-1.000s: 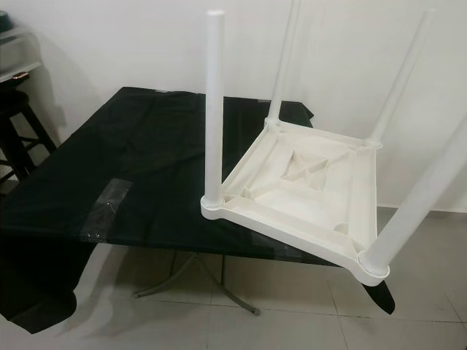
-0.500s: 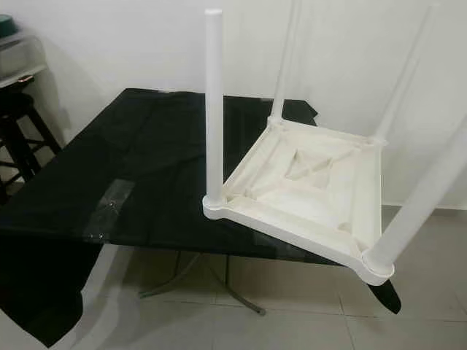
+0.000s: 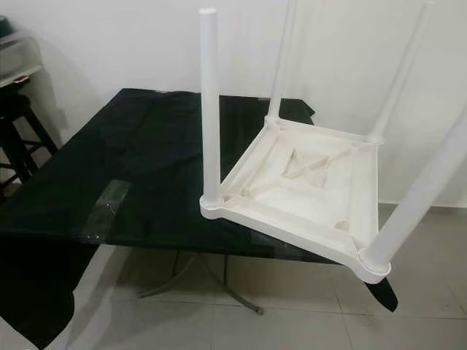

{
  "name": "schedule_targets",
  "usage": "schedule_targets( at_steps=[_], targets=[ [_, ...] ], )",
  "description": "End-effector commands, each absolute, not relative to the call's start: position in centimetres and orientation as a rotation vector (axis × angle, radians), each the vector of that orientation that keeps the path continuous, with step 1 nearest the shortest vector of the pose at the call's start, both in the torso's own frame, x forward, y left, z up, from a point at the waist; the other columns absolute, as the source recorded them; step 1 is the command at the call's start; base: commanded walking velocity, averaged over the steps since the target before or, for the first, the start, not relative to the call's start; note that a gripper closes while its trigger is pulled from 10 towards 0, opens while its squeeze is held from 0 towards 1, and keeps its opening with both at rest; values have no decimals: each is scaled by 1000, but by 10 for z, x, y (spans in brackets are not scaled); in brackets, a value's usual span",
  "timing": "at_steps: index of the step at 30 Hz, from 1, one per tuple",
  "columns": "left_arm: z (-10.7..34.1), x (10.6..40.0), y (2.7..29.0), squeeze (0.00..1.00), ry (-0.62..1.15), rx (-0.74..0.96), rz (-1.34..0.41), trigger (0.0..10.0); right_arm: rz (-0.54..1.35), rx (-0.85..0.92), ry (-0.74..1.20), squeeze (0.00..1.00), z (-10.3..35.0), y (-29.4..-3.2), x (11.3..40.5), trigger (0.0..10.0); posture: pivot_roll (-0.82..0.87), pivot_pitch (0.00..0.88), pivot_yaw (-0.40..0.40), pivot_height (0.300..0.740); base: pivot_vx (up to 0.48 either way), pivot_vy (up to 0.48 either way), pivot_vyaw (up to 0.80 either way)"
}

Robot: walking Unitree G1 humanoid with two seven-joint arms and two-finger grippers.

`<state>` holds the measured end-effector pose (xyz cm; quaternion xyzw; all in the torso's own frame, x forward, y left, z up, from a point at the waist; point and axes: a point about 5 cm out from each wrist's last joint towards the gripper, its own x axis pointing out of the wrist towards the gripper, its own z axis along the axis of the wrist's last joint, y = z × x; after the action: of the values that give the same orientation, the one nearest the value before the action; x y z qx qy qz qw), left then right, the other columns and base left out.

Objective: Building children table

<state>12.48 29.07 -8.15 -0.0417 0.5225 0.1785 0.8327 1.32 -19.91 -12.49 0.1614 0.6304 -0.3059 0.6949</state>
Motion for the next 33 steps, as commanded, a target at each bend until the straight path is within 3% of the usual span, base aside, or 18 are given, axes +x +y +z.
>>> schedule_targets(
  at_steps=[1, 33],
  targets=[
    [-85, 123, 285, 0, 1111, -125, 379, 10000, -189, -169, 1049, 0, -75, -218, 195, 10000, 14, 0, -12, 740, 0, -472, 0],
    [-90, 117, 274, 0, 1114, -193, 425, 10000, -153, -207, 1055, 0, -73, -220, 197, 10000, 36, 0, -41, 740, 0, 0, 0]
  ],
)
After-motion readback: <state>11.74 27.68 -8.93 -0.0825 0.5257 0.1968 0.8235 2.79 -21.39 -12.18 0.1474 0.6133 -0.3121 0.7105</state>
